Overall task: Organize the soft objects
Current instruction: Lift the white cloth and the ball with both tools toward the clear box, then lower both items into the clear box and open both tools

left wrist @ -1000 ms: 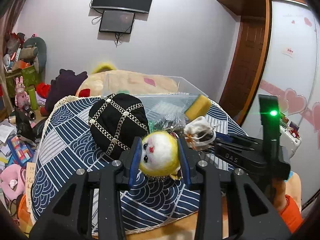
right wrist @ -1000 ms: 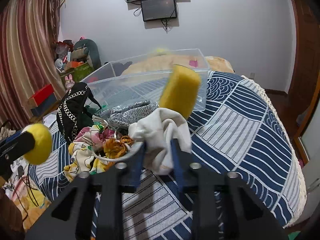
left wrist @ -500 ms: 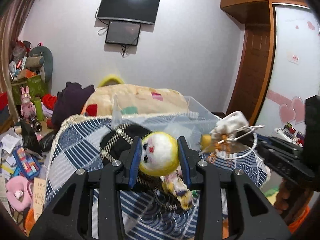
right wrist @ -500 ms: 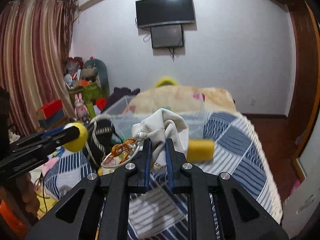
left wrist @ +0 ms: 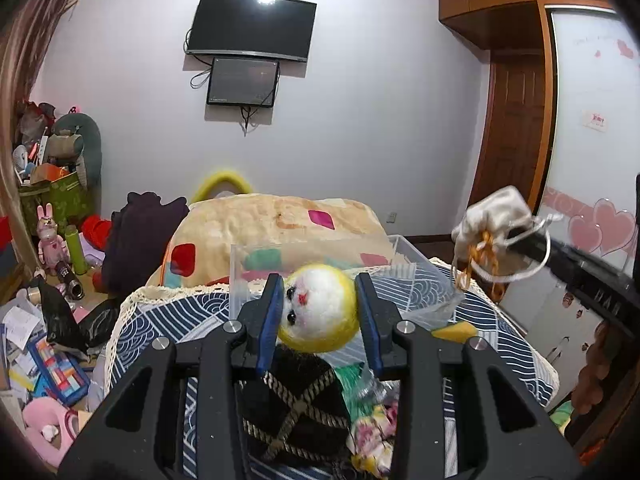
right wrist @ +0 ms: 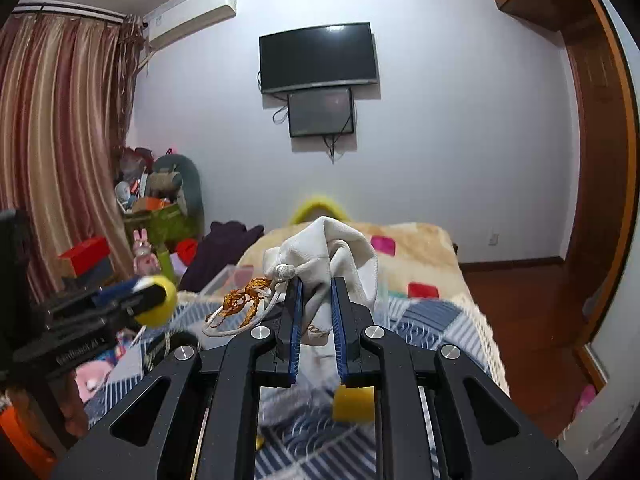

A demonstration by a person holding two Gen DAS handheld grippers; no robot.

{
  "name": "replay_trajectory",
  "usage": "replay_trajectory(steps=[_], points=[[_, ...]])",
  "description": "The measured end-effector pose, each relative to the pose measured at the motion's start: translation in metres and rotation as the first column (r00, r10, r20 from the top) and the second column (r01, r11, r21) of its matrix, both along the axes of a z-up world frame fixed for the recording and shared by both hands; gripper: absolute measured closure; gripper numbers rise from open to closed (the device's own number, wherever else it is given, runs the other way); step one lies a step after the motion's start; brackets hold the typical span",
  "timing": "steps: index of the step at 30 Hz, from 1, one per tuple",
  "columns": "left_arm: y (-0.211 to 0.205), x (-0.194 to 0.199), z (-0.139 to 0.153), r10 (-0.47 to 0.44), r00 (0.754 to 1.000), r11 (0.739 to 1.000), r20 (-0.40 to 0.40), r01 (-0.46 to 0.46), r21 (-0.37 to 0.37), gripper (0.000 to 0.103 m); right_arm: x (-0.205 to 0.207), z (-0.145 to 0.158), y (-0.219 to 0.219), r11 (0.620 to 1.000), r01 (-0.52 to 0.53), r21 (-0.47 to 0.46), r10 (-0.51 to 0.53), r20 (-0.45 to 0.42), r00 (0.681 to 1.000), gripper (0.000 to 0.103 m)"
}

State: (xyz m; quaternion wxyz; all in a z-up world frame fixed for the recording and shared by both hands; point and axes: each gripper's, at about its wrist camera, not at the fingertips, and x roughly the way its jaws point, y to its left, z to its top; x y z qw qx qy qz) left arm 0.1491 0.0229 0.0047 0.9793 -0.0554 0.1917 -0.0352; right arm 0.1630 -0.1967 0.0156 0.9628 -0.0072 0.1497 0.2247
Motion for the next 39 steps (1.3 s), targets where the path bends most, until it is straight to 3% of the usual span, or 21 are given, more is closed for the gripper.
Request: replay_trajectory(steps=[9, 14, 23, 27, 31, 37, 39], points=[[0.005, 0.047, -0.011, -0.01, 0.995, 1.0, -0.098, 0.011, 0.01, 0.067, 0.032, -0.011, 0.019, 0.999, 0.01, -0.035, -0.011, -0.042, 0.999, 0.09], [0.006, 0.073, -0.02, -0.012, 0.985, 1.0, -0.169, 0.016, 0.024, 0.067, 0.056, -0.034, 0.032, 0.997, -0.009, -0.077, -0.002, -0.141, 0.99, 0.09], [-0.002, 0.113, -0.042, 0.0, 0.945, 0.996, -0.328, 0.03, 0.087, 0.067, 0.091, -0.061, 0.048, 0.986, -0.066, -0.155, 0.012, -0.325, 0.946, 0.09], [-0.009, 0.117, -0.048, 0.004, 0.935, 0.993, -0.356, 0.039, 0.115, 0.067, 0.09, -0.066, 0.049, 0.977, -0.08, -0.196, 0.007, -0.347, 0.938, 0.087], [-0.011, 0.112, -0.047, 0.004, 0.94, 0.991, -0.34, 0.041, 0.125, 0.064, 0.079, -0.061, 0.046, 0.973, -0.069, -0.219, -0.005, -0.32, 0.947, 0.085], [-0.009, 0.099, -0.038, 0.005, 0.953, 0.993, -0.302, 0.032, 0.118, 0.047, 0.073, -0.052, 0.045, 0.968, -0.047, -0.245, -0.021, -0.269, 0.963, 0.055], [-0.009, 0.092, -0.033, 0.021, 0.961, 0.993, -0.277, 0.012, 0.119, 0.036, 0.068, -0.048, 0.042, 0.967, -0.038, -0.25, -0.025, -0.244, 0.969, 0.043]])
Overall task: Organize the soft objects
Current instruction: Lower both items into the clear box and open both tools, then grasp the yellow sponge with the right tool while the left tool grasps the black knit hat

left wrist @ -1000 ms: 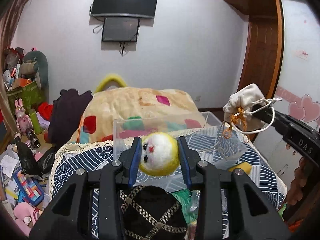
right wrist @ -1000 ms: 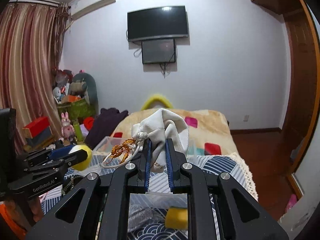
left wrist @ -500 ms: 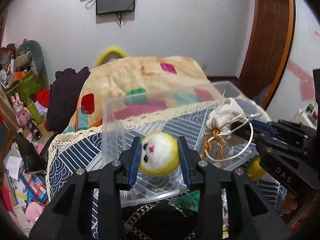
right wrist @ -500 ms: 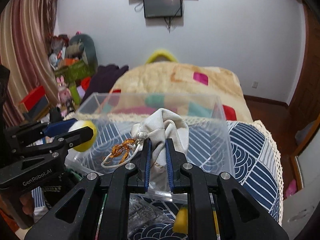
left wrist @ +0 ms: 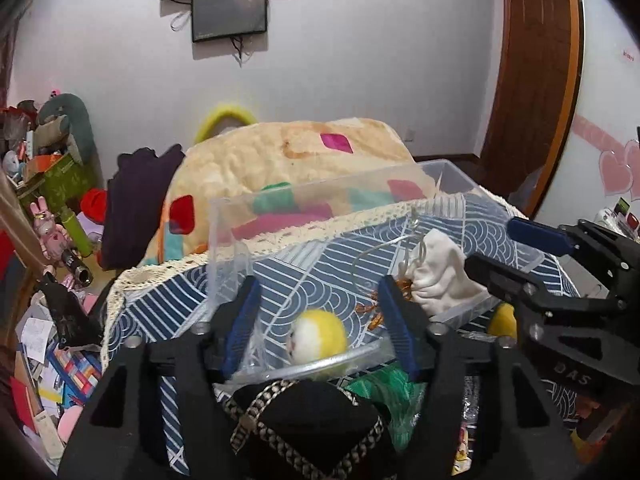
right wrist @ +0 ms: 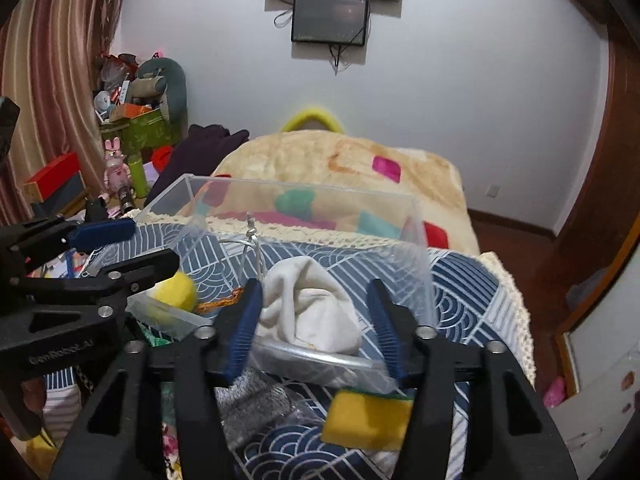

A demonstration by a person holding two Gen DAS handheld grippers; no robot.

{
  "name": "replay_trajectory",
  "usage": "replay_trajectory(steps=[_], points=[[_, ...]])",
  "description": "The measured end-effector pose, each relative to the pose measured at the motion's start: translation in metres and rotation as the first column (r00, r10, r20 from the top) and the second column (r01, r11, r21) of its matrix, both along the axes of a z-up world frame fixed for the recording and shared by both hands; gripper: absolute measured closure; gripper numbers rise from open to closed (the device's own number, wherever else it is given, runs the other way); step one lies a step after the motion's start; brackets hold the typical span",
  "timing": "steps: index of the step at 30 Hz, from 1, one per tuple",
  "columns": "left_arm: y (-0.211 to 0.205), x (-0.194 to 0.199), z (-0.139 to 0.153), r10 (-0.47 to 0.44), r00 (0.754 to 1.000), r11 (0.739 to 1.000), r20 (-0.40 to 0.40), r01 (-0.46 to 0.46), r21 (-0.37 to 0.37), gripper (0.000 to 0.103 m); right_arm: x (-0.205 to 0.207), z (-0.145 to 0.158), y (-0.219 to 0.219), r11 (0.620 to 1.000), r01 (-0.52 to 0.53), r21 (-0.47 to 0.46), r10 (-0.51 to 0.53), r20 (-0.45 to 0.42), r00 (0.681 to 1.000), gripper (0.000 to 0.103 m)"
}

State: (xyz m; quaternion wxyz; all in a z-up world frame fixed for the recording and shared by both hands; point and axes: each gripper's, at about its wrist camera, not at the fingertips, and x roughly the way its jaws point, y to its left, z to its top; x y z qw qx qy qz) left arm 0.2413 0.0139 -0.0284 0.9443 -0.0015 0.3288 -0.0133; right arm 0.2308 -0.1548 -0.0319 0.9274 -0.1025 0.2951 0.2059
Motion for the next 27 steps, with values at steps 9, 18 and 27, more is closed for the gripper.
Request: replay_trajectory(steps=[9, 18, 27], points=[[0.008, -0.037, 0.029, 0.015, 0.993, 0.999, 0.116, -0.01, -0.044, 0.012, -0.016, 0.026, -0.015, 0.998, 0.001, 0.068, -0.007, 0.081, 0.997, 0.022], [0.011, -0.072, 0.029, 0.016, 0.982, 1.0, 0.186, -0.012, -0.021, 0.002, -0.034, 0.029, -0.037, 0.991, 0.018, 0.132, -0.035, 0.13, 0.991, 0.002], [0.012, -0.078, -0.018, 0.0, 0.997, 1.0, 0.083, 0.002, -0.024, 0.002, -0.032, -0.01, -0.05, 0.993, 0.083, 0.081, -0.089, 0.07, 0.994, 0.0]])
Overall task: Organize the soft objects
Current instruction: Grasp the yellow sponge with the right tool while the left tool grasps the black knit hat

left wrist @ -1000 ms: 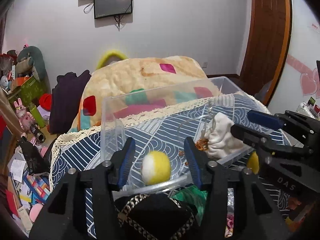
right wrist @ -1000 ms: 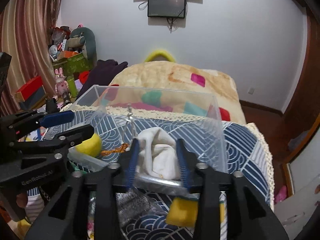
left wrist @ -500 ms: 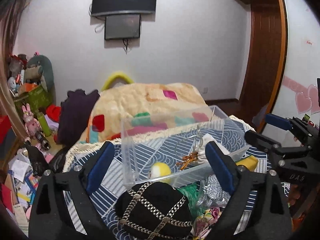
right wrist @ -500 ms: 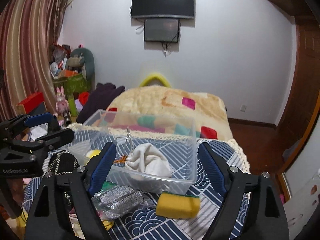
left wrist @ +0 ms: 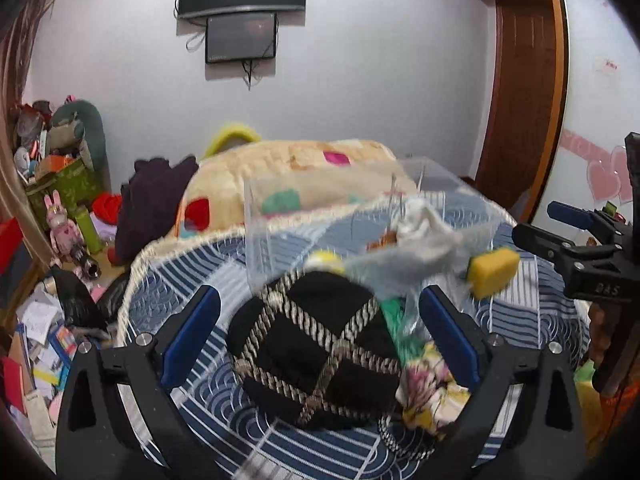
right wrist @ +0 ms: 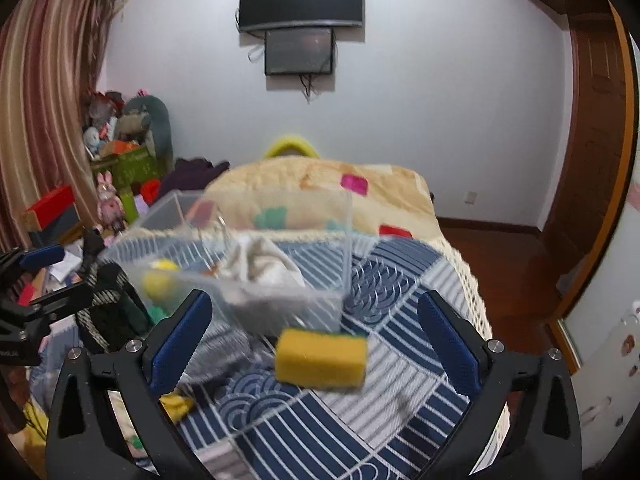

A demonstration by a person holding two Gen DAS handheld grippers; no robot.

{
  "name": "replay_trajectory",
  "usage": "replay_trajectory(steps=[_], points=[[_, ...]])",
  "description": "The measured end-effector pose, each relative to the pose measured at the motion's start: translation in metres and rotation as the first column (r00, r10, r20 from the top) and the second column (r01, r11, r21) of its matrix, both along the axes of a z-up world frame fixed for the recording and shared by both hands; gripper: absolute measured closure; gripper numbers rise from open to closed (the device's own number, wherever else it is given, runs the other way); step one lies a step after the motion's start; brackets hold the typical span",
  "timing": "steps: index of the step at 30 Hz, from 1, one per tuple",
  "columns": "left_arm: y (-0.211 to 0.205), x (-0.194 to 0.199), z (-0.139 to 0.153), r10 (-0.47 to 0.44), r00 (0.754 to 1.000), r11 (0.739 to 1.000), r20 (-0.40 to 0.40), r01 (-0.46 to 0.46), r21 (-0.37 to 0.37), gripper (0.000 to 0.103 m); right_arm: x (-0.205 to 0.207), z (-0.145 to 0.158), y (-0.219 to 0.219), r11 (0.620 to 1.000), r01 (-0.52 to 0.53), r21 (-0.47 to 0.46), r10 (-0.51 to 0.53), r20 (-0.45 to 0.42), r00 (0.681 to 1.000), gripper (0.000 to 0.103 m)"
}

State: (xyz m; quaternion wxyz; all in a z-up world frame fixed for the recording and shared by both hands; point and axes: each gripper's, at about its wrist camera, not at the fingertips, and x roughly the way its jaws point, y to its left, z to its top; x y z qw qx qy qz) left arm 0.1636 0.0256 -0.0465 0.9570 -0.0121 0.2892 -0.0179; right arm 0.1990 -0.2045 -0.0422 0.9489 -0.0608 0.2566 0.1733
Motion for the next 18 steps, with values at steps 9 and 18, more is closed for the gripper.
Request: replay_trajectory(steps=[9, 18], points=[[0.01, -0.002, -0.032, 0.036, 0.999, 0.999, -0.038, -0.036, 0.001, 0.002, 0.02, -0.037, 0.004, 0.999, 0.02, -0.05, -0.026, -0.108, 0.994, 0.0], [0.025, -0.009, -0.047, -0.008, 0.998, 0.998, -0.064, 0.004, -0.059, 0.025, 0.021, -0.04, -0.008, 0.999, 0.045, -0.028, -0.049, -0.154, 0.987, 0.019]])
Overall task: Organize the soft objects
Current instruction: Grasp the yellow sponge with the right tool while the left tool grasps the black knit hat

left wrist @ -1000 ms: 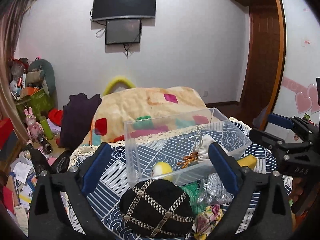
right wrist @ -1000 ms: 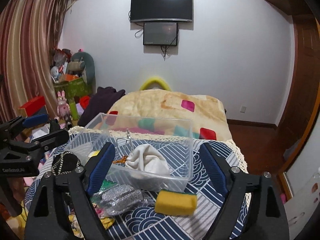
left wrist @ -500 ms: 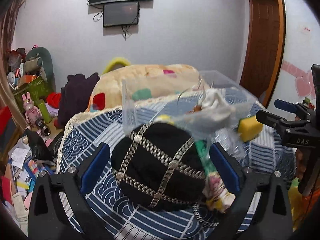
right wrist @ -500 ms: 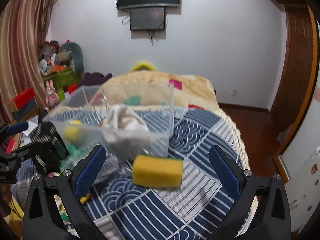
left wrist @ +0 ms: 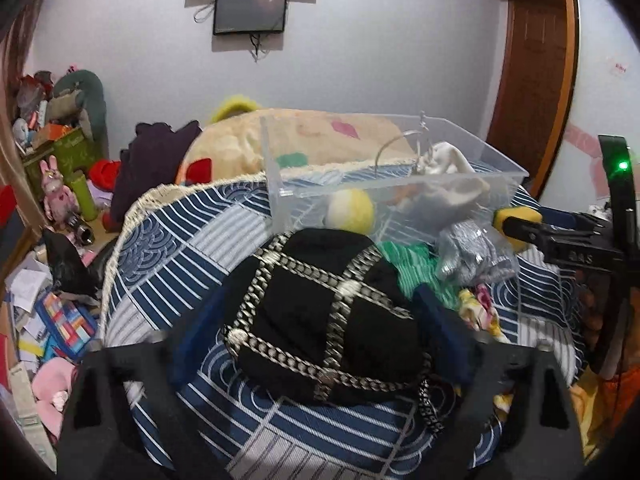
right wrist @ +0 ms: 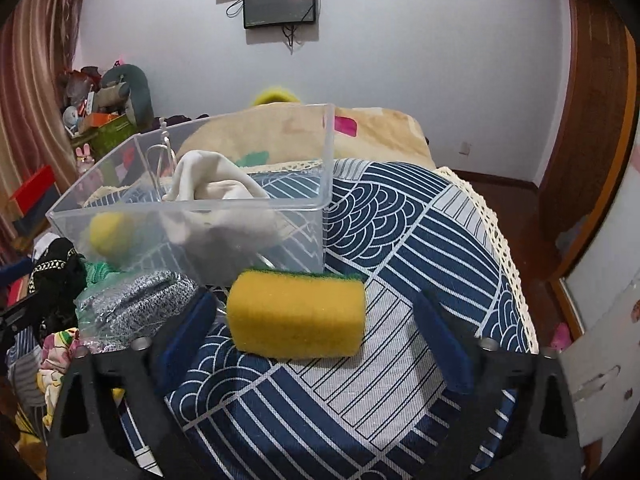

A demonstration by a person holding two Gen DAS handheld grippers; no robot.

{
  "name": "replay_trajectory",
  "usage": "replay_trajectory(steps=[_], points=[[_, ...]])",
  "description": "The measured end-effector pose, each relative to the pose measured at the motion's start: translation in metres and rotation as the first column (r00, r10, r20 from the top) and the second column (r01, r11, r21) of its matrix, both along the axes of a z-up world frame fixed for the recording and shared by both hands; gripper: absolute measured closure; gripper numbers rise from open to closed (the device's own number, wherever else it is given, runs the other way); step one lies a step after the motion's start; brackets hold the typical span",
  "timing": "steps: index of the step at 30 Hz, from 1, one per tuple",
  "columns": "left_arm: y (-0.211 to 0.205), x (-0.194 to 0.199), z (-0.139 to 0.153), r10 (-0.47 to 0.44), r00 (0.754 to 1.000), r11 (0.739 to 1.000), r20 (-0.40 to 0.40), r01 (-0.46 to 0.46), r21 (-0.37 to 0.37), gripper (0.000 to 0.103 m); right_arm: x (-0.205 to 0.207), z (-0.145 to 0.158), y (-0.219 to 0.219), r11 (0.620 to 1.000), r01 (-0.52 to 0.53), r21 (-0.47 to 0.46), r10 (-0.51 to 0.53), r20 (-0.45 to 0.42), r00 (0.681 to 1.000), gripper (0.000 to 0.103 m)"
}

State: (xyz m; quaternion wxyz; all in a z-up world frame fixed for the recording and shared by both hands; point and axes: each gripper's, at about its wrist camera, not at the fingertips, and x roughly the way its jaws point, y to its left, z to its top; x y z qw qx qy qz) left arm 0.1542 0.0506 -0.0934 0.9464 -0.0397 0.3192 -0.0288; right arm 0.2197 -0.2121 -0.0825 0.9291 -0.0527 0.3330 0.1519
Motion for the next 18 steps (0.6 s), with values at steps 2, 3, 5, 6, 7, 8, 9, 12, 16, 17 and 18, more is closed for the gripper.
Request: replay_trajectory(steps=[2, 3, 5, 6, 7, 8, 9, 12, 16, 17, 18], points=[[0.001, -0.001, -0.004, -0.024, 0.999, 1.0, -0.026, 0.023, -0.018, 0.035, 0.0, -0.002, -0.003, 1.0, -0.013, 0.013, 0.013, -0.02, 1.0, 0.029], [0.003, -0.002, -0.006, -0.029, 0.999, 0.999, -0.037, 0.028, -0.023, 0.042, -0.001, -0.004, -0.004, 1.0, -0.018, 0.02, 0.019, -0.025, 1.0, 0.035], [0.003, -0.004, -0.009, -0.032, 0.998, 0.999, -0.049, 0.031, -0.022, 0.052, -0.007, -0.004, -0.004, 0.999, -0.029, 0.034, 0.03, -0.028, 0.999, 0.042], [0.005, -0.006, -0.01, -0.038, 0.998, 0.999, -0.054, 0.037, -0.027, 0.06, -0.011, -0.003, -0.005, 0.999, -0.032, 0.033, 0.033, -0.023, 0.999, 0.042], [0.007, -0.008, -0.01, -0.045, 0.997, 0.998, -0.057, 0.043, -0.038, 0.064, -0.014, -0.003, -0.005, 0.999, -0.031, 0.028, 0.032, -0.013, 0.999, 0.042], [0.007, -0.012, -0.009, -0.05, 0.997, 0.998, -0.056, 0.048, -0.047, 0.068, -0.017, -0.003, -0.005, 0.999, -0.035, 0.021, 0.035, -0.005, 0.999, 0.043], [0.007, -0.014, -0.008, -0.05, 0.997, 0.998, -0.052, 0.047, -0.05, 0.074, -0.017, -0.002, -0.002, 0.999, -0.034, 0.016, 0.034, 0.001, 0.999, 0.044], [0.007, -0.022, -0.002, -0.046, 0.998, 0.998, -0.041, 0.044, -0.037, 0.088, -0.026, 0.003, -0.003, 0.999, -0.045, 0.016, 0.044, 0.022, 0.999, 0.045], [0.011, -0.028, 0.007, -0.049, 0.998, 0.998, -0.026, 0.048, -0.04, 0.092, -0.035, 0.016, -0.003, 0.998, -0.06, 0.033, 0.058, 0.055, 0.997, 0.046], [0.011, -0.03, 0.011, -0.048, 0.999, 0.998, -0.017, 0.047, -0.037, 0.092, -0.037, 0.018, -0.002, 0.997, -0.064, 0.036, 0.061, 0.063, 0.996, 0.046], [0.011, -0.033, 0.015, -0.045, 0.999, 0.998, -0.003, 0.045, -0.036, 0.092, -0.039, 0.022, -0.002, 0.997, -0.069, 0.041, 0.066, 0.074, 0.995, 0.046]])
